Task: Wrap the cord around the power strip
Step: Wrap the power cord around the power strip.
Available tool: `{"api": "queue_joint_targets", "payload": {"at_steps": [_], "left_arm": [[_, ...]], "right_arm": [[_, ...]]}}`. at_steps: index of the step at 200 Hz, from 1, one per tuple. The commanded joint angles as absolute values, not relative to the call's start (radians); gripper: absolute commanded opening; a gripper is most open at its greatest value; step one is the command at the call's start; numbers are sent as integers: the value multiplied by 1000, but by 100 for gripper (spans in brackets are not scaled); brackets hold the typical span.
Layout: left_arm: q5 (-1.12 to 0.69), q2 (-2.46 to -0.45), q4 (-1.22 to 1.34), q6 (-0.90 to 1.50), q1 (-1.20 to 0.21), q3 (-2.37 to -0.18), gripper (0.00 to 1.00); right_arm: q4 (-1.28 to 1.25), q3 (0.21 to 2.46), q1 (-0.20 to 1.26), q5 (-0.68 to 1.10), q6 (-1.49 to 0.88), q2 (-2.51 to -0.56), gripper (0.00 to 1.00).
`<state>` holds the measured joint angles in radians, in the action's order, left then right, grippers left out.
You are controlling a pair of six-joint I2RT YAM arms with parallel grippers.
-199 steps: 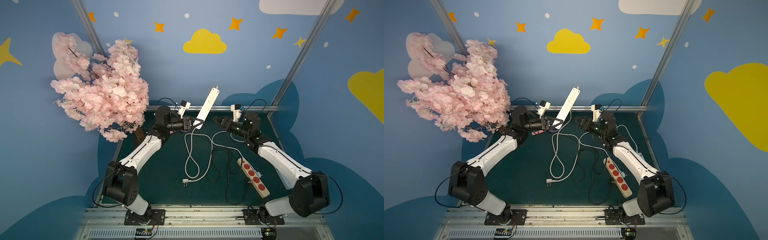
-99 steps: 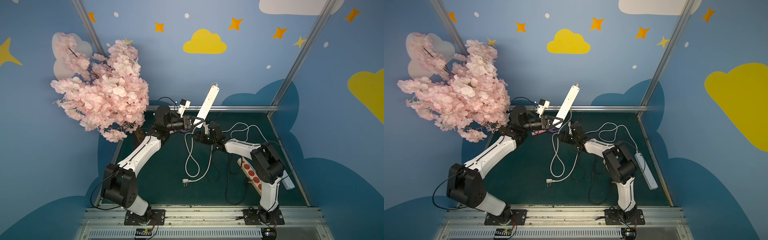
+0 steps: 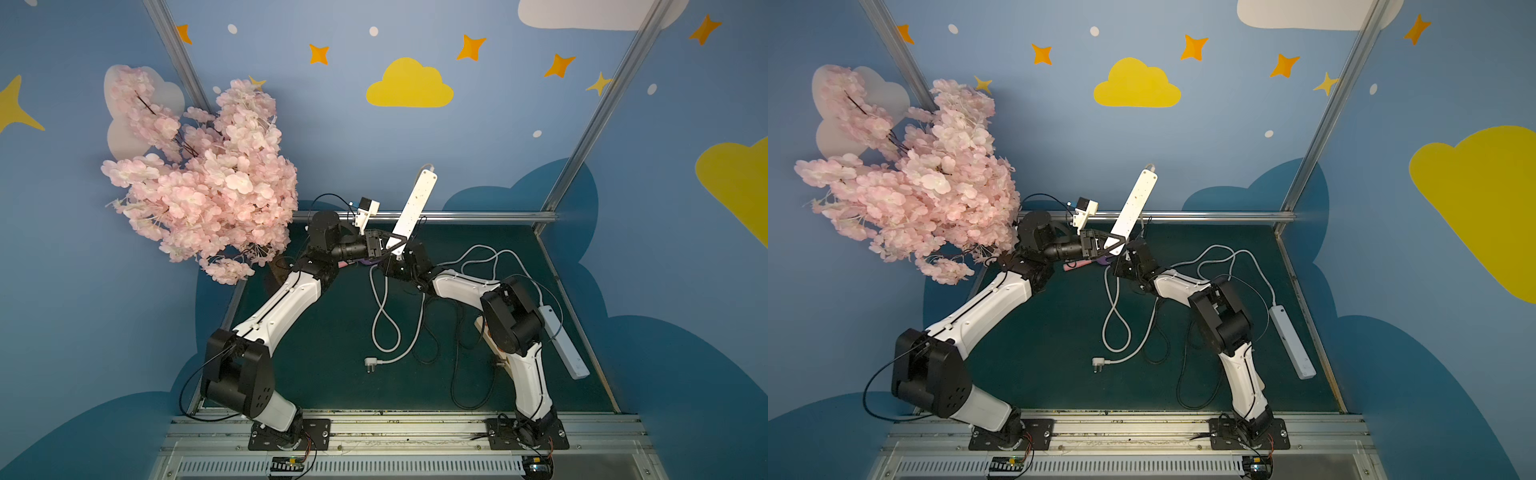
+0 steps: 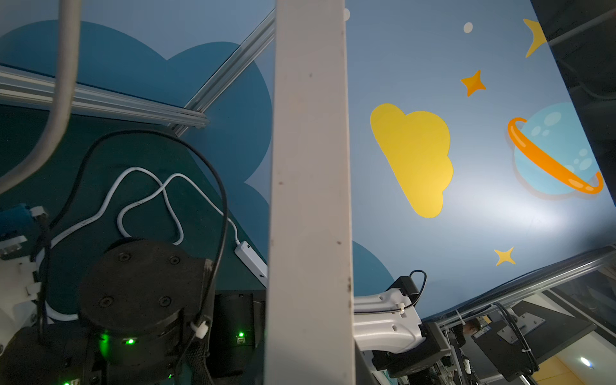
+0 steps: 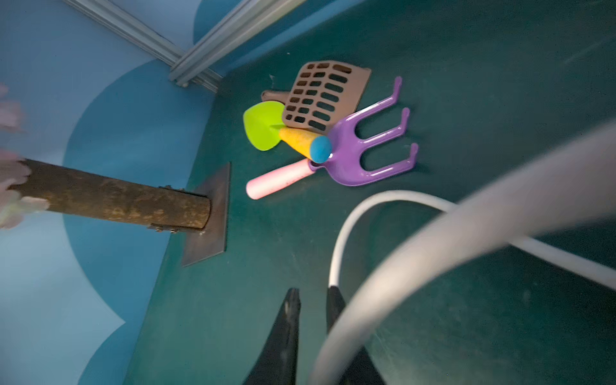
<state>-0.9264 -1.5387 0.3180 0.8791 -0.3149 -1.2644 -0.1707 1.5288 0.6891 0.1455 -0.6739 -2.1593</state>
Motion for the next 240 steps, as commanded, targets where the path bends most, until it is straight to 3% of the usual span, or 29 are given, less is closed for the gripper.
{"api": "queue_joint_targets", "payload": {"at_steps": [1, 57, 106, 145, 200, 240], "left_arm": [[-914, -1479, 320, 783, -258, -1314, 3], [-814, -1515, 17, 484, -182, -1427, 3], [-534, -1584, -464, 15, -198, -1583, 3], [-383, -1580, -665, -279, -238, -1567, 2], [-577, -1501, -828, -587, -325, -1454, 3], [-796, -1497, -882, -634, -404, -1463, 3]], "right_arm": [[-79, 1485, 698, 124, -507, -2065, 2], [214, 1278, 746, 95, -42, -1716, 0], [665, 1459, 848, -110, 444, -1555, 0], [652, 1530, 886, -234, 676, -1436, 0], [752, 1843, 754, -255, 809, -1551, 0], [832, 2076, 588, -37, 763, -1698, 0]]}}
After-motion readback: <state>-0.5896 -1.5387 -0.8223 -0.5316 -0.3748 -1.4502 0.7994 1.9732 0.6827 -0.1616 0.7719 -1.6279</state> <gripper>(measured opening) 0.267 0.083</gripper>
